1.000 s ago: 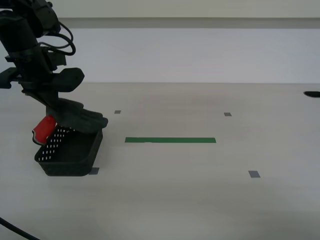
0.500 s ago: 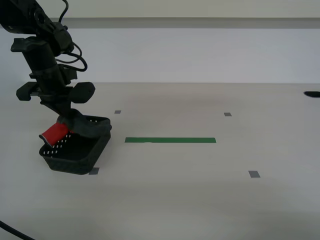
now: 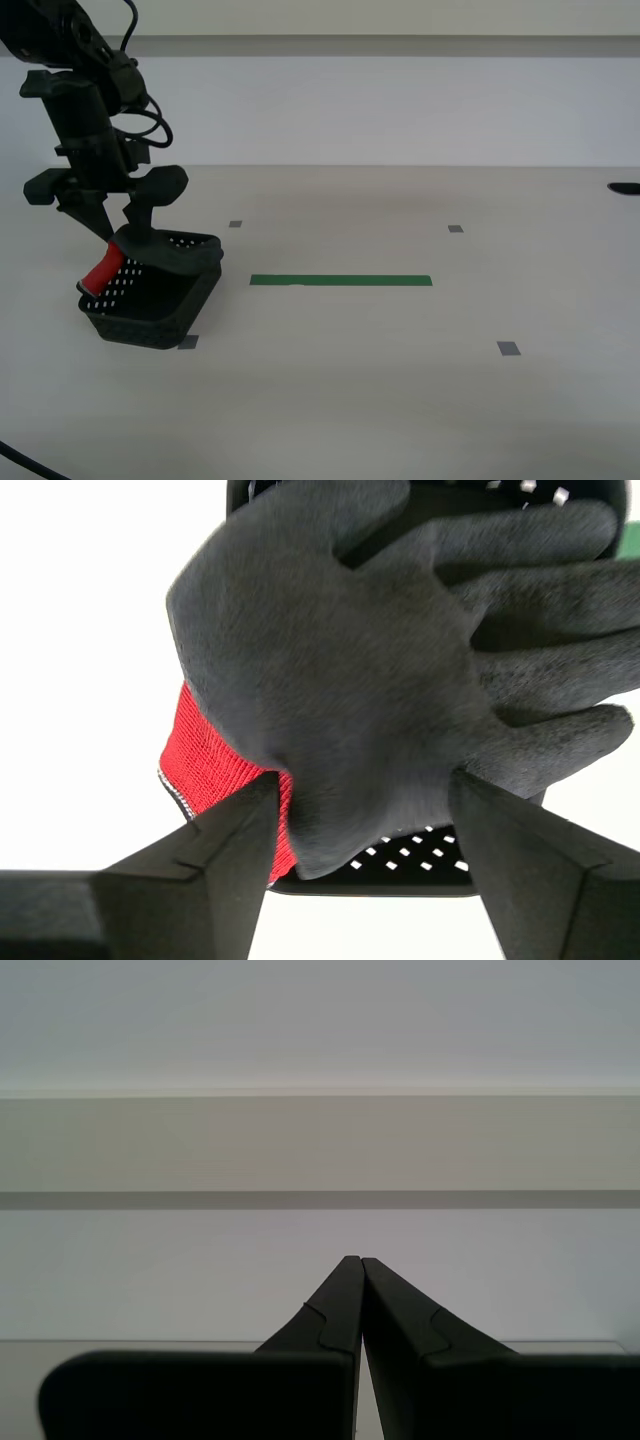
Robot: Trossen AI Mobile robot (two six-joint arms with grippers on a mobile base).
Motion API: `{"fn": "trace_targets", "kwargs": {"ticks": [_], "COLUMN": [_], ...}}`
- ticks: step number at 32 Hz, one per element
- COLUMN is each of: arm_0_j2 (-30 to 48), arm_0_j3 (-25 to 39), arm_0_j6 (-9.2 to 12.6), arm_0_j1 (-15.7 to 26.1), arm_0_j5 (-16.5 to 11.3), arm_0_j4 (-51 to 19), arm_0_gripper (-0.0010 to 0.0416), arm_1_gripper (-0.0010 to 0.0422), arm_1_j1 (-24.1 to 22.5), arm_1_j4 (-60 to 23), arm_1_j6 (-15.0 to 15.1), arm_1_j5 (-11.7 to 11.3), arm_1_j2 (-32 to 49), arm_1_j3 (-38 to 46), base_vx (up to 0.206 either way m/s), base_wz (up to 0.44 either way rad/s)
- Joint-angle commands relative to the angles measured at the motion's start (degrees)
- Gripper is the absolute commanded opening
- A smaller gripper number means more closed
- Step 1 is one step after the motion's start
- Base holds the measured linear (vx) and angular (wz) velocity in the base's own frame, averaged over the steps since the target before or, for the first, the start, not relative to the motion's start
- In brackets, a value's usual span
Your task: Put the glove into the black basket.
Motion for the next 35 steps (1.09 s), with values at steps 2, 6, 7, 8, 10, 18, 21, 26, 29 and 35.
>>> {"fn": "trace_targets", "kwargs": {"ticks": [2, 6, 7, 8, 10, 18, 21, 26, 29, 35], "arm_0_j2": [0.0, 0.0, 0.0, 0.0, 0.0, 0.0, 0.0, 0.0, 0.0, 0.0], "arm_0_j3": [0.1, 0.1, 0.1, 0.1, 0.1, 0.1, 0.1, 0.1, 0.1, 0.1], "arm_0_j6": [0.0, 0.0, 0.0, 0.0, 0.0, 0.0, 0.0, 0.0, 0.0, 0.0], "arm_0_j1": [0.0, 0.0, 0.0, 0.0, 0.0, 0.0, 0.0, 0.0, 0.0, 0.0], "arm_0_j5": [0.0, 0.0, 0.0, 0.0, 0.0, 0.0, 0.0, 0.0, 0.0, 0.0], "arm_0_j4": [0.2, 0.2, 0.1, 0.0, 0.2, 0.2, 0.2, 0.2, 0.2, 0.2], "arm_0_gripper": [0.0001, 0.0000, 0.0001, 0.0001, 0.0000, 0.0001, 0.0000, 0.0001, 0.0001, 0.0001], "arm_1_gripper": [0.0255, 0.0231, 0.0219, 0.0215, 0.0186, -0.0005, 0.0006, 0.0002, 0.0001, 0.0002], "arm_1_j1": [0.0, 0.0, 0.0, 0.0, -0.1, -0.1, 0.0, 0.0, 0.0, 0.0], "arm_1_j4": [-9.1, -19.0, -21.1, -21.6, -23.7, -23.8, -23.7, -23.5, -23.3, -22.0], "arm_1_j6": [-2.3, -2.3, -2.5, -2.4, -2.4, -1.4, -1.3, -1.4, -1.4, -1.4], "arm_1_j5": [0.1, 0.1, 0.1, 0.1, 0.2, 0.1, 0.1, 0.1, 0.1, 0.1], "arm_1_j2": [0.0, 0.0, 0.0, -0.1, -0.7, -0.7, -0.7, -0.7, -0.7, -0.7], "arm_1_j3": [7.7, 19.1, 21.6, 22.1, 24.3, 24.9, 24.9, 24.9, 24.9, 24.9], "base_vx": [0.000, 0.000, 0.000, 0.000, 0.000, 0.000, 0.000, 0.000, 0.000, 0.000], "base_wz": [0.000, 0.000, 0.000, 0.000, 0.000, 0.000, 0.000, 0.000, 0.000, 0.000]}}
